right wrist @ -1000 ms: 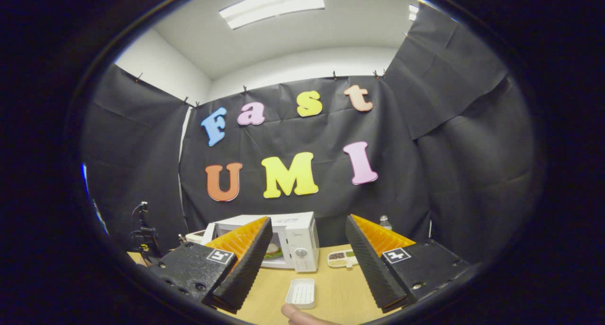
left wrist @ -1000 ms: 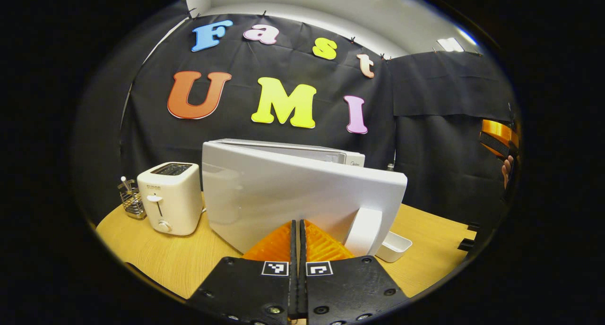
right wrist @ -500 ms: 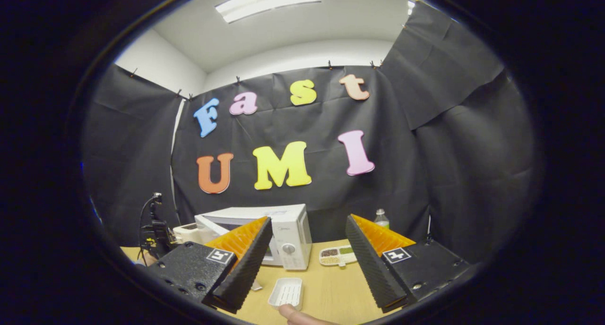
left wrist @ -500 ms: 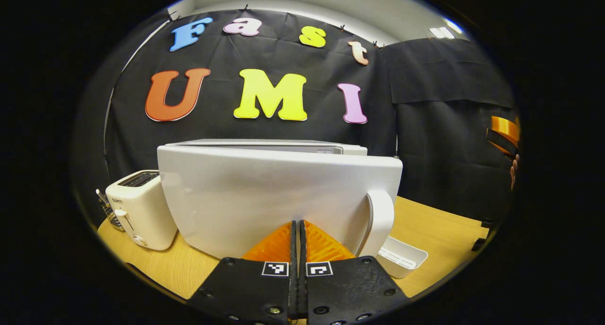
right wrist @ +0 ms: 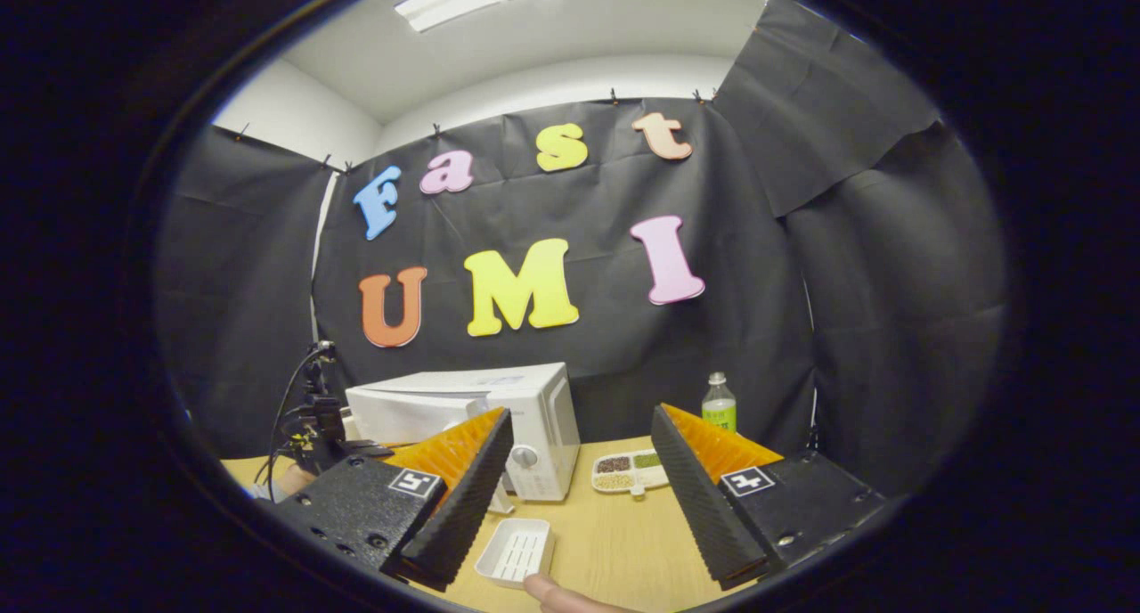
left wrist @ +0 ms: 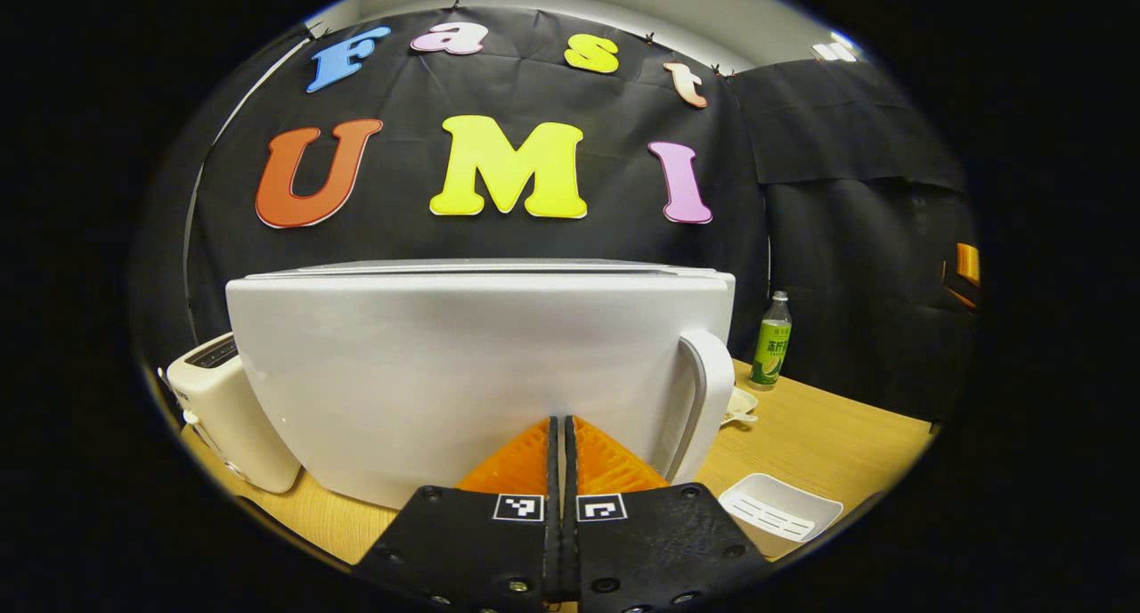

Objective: Open the microwave oven with the left hand, put the food in, and close the microwave oven.

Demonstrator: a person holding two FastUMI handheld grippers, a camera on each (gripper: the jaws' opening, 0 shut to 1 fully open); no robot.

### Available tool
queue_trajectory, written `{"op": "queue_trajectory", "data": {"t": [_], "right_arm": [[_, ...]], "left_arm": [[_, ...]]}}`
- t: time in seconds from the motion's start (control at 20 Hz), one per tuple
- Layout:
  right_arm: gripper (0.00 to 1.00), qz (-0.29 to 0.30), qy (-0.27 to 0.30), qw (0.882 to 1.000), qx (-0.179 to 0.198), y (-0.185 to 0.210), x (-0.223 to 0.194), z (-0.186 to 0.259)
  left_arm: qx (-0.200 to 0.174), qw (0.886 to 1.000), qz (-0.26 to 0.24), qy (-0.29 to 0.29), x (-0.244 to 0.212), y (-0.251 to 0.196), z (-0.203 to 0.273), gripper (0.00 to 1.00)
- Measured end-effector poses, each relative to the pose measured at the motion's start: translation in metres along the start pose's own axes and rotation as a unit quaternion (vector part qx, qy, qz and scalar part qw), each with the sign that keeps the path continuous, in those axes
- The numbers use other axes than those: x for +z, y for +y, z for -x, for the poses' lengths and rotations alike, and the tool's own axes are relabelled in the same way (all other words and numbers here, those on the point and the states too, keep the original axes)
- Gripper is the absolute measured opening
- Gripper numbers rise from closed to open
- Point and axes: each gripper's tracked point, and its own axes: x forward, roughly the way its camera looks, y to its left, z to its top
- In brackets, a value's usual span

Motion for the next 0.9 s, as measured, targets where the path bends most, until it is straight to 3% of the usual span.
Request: {"op": "queue_trajectory", "data": {"t": [0.5,0.55,0.7,0.75,0.8,0.9], "right_arm": [[0.91,-0.010,0.020,1.000,-0.012,-0.012,-0.016,-0.004],[0.99,-0.012,0.022,1.000,-0.014,-0.011,-0.015,-0.001],[0.99,-0.008,0.035,0.999,-0.022,-0.005,-0.013,0.008],[0.99,-0.005,0.037,0.999,-0.026,-0.003,-0.011,0.014],[0.99,-0.002,0.036,0.999,-0.028,0.000,-0.006,0.018],[0.99,0.002,0.033,0.999,-0.037,0.004,0.003,0.032]], "left_arm": [[0.020,1.000,-0.007,-0.002,-0.002,0.004,-0.022,0.00],[0.023,1.000,-0.010,-0.003,-0.002,0.005,-0.025,0.00],[0.017,1.000,-0.010,-0.022,-0.002,0.006,-0.031,0.00],[0.015,1.000,-0.007,-0.007,-0.009,0.006,-0.034,0.07],[0.016,1.000,-0.007,-0.015,-0.005,0.007,-0.031,0.00],[0.023,1.000,-0.015,-0.009,-0.006,0.005,-0.029,0.00]]}}
